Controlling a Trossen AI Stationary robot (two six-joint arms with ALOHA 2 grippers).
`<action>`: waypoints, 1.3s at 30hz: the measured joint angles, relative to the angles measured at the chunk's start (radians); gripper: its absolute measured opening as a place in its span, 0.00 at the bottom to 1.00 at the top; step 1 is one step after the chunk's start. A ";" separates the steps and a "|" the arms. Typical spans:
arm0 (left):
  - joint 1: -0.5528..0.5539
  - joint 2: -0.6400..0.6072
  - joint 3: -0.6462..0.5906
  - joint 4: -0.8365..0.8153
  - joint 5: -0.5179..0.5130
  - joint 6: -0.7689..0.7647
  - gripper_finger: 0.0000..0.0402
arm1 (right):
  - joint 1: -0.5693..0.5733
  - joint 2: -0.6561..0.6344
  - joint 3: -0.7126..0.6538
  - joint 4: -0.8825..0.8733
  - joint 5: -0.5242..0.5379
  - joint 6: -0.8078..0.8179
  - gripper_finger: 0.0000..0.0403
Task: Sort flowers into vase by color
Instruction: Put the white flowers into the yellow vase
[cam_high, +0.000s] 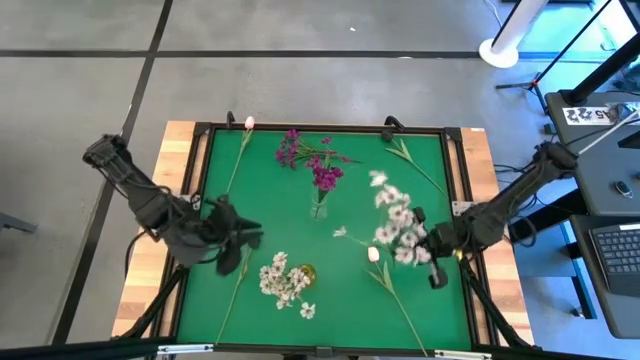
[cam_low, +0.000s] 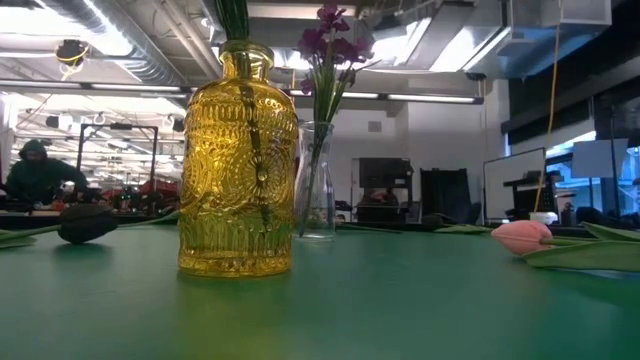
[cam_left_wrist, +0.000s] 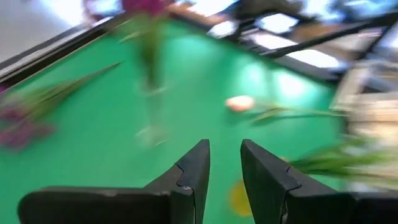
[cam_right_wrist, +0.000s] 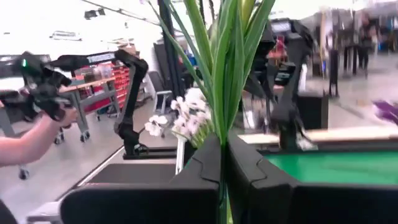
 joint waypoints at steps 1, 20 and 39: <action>-0.014 -0.001 0.000 0.066 0.009 0.065 0.22 | -0.002 0.038 0.000 0.044 -0.002 -0.026 0.01; -0.116 -0.134 0.051 0.432 0.157 0.653 0.22 | -0.221 0.678 0.193 0.757 -0.433 -0.278 0.00; -0.114 -0.438 -0.554 0.824 0.058 0.500 0.22 | -0.352 0.908 0.387 0.732 -0.563 -0.210 0.00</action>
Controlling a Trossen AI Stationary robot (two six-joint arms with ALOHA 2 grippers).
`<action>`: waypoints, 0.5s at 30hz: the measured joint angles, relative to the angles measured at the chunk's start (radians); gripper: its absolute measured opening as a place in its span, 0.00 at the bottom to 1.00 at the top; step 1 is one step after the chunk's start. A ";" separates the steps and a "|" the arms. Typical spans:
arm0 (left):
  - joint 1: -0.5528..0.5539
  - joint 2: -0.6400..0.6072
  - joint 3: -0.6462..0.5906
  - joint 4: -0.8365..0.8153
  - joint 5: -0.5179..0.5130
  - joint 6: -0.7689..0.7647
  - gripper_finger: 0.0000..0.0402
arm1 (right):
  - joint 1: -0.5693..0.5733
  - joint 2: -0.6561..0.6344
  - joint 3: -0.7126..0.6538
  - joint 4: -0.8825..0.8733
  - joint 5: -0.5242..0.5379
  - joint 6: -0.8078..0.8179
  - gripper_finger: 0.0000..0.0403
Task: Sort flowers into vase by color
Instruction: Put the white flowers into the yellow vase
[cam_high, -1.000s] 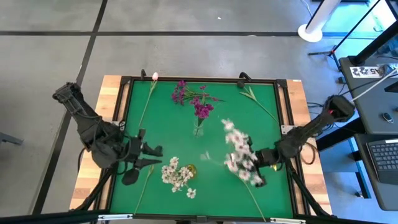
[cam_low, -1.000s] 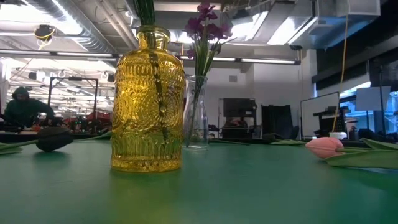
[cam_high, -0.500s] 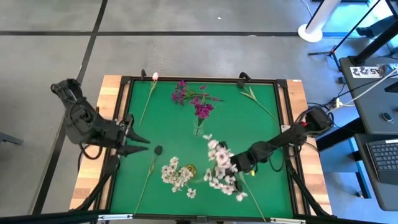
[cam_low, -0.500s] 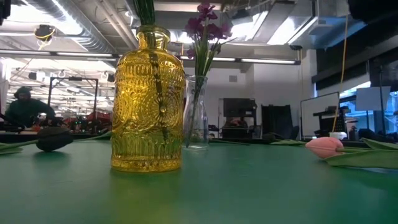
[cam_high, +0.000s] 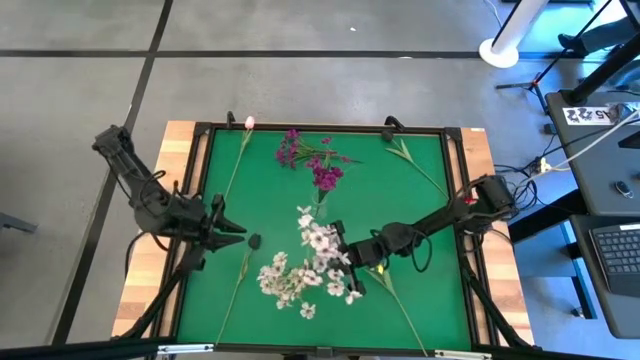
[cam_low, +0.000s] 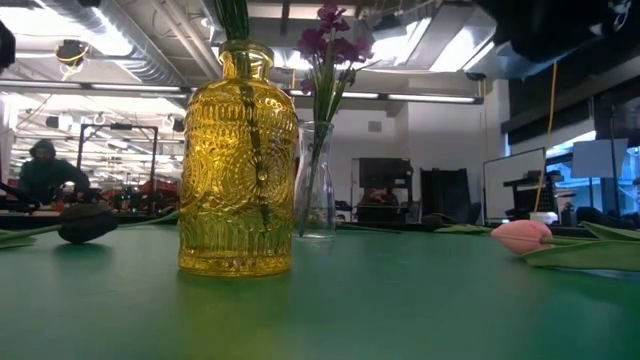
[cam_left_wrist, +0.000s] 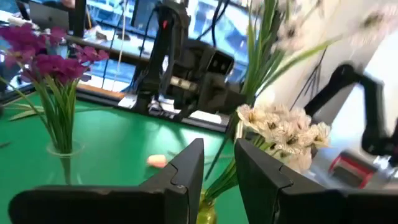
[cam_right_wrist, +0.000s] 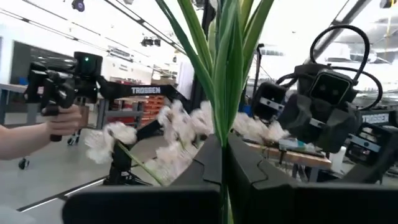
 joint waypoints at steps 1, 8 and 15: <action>0.000 -0.011 -0.025 0.038 0.004 0.000 0.22 | -0.007 0.008 0.000 0.008 -0.007 0.004 0.00; 0.000 -0.028 -0.092 0.101 0.008 -0.014 0.22 | -0.023 0.040 0.000 0.103 -0.018 0.032 0.00; 0.000 -0.028 -0.095 0.102 0.010 -0.027 0.22 | -0.021 0.039 0.000 0.221 -0.013 0.030 0.00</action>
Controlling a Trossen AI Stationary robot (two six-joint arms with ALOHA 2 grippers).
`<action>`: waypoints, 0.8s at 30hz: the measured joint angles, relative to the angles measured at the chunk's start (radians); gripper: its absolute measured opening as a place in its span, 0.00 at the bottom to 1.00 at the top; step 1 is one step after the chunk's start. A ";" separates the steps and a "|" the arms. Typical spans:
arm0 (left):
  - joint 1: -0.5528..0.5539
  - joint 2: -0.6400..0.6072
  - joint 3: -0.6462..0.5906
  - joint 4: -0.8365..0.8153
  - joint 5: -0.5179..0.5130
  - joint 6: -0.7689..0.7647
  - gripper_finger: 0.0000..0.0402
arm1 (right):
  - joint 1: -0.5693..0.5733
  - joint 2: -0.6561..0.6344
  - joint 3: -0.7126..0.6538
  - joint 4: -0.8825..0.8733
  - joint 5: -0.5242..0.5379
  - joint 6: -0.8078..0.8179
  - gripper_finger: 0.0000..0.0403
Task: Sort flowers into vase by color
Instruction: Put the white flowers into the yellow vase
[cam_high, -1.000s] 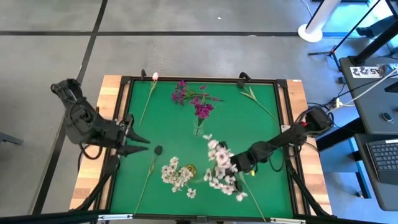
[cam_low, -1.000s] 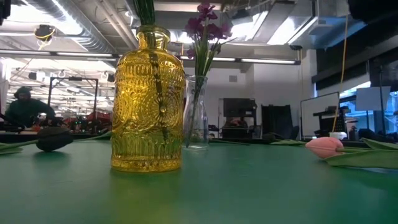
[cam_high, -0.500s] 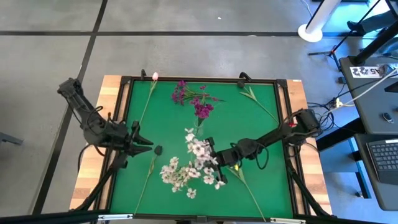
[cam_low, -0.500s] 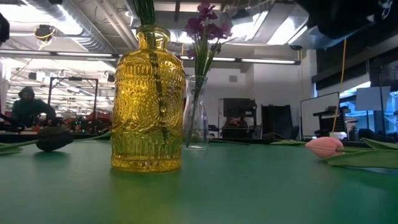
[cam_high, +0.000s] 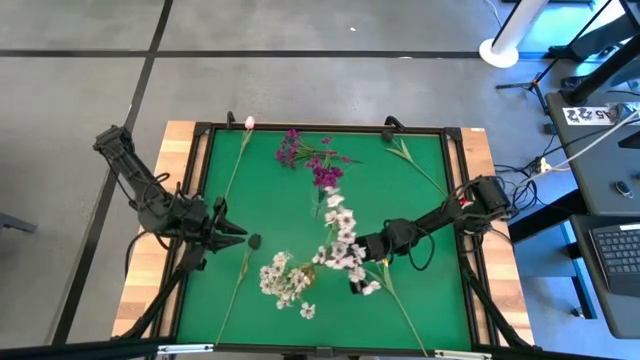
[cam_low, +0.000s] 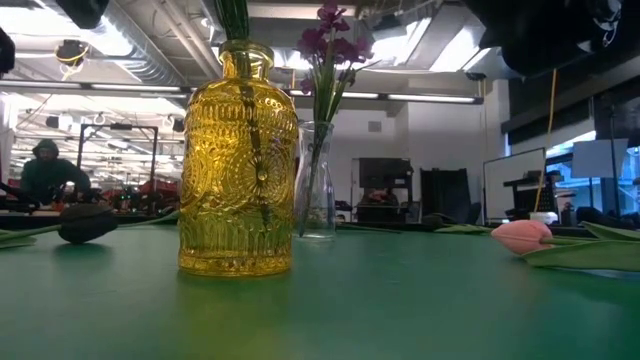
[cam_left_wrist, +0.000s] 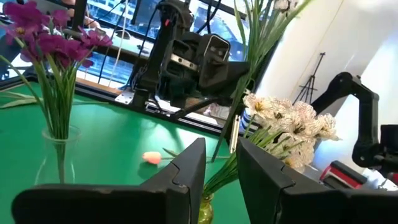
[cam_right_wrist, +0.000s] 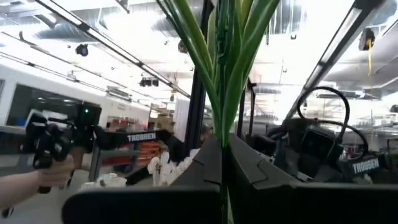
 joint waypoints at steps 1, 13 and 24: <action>0.000 0.000 0.000 0.000 0.000 0.000 0.22 | 0.000 0.000 0.000 -0.003 0.006 0.000 0.00; 0.000 0.000 0.000 0.000 0.000 0.000 0.22 | 0.000 0.085 0.044 -0.032 0.008 0.062 0.00; 0.000 0.001 0.000 -0.008 0.000 -0.005 0.22 | 0.000 0.163 0.107 -0.114 0.008 0.078 0.01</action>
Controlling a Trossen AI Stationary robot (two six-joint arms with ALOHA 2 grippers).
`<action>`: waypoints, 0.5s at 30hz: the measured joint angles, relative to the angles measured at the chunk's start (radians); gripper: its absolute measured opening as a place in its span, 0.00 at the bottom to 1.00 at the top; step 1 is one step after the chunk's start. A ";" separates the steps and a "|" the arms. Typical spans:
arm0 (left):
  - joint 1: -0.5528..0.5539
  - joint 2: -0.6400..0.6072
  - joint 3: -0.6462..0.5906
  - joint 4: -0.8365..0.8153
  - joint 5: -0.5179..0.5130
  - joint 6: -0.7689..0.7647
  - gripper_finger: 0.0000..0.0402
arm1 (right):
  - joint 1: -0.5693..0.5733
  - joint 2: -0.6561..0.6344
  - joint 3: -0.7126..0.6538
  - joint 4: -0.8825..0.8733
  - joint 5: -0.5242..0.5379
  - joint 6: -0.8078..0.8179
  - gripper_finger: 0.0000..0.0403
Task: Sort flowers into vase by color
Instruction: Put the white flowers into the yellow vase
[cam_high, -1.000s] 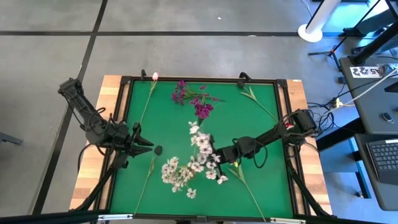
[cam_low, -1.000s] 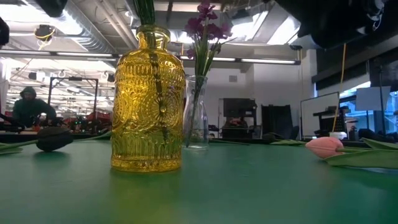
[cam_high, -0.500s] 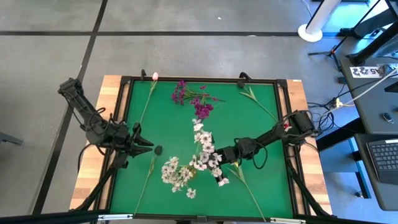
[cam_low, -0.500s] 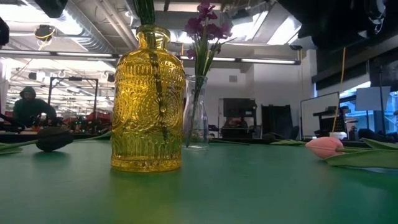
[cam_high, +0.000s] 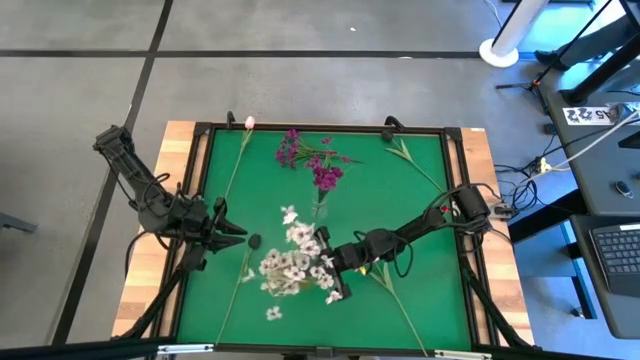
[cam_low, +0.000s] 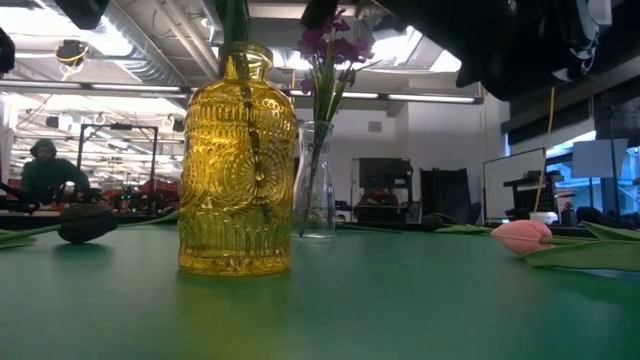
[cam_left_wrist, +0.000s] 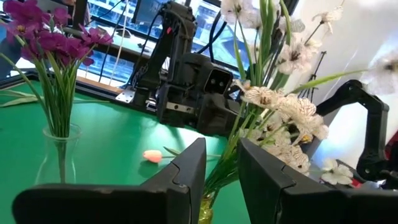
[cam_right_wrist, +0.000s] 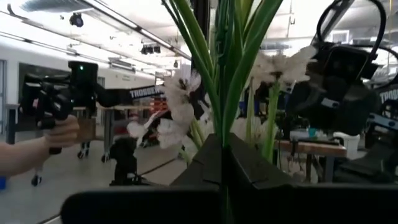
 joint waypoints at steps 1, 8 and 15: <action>0.000 0.000 0.000 -0.001 0.000 0.000 0.22 | 0.000 0.000 0.000 -0.007 0.000 0.000 0.01; 0.000 0.001 0.000 -0.001 0.000 -0.001 0.22 | 0.000 -0.001 0.000 0.041 -0.016 0.002 0.01; 0.000 0.001 0.000 -0.002 0.000 -0.011 0.22 | 0.000 -0.044 0.001 0.039 -0.065 0.002 0.01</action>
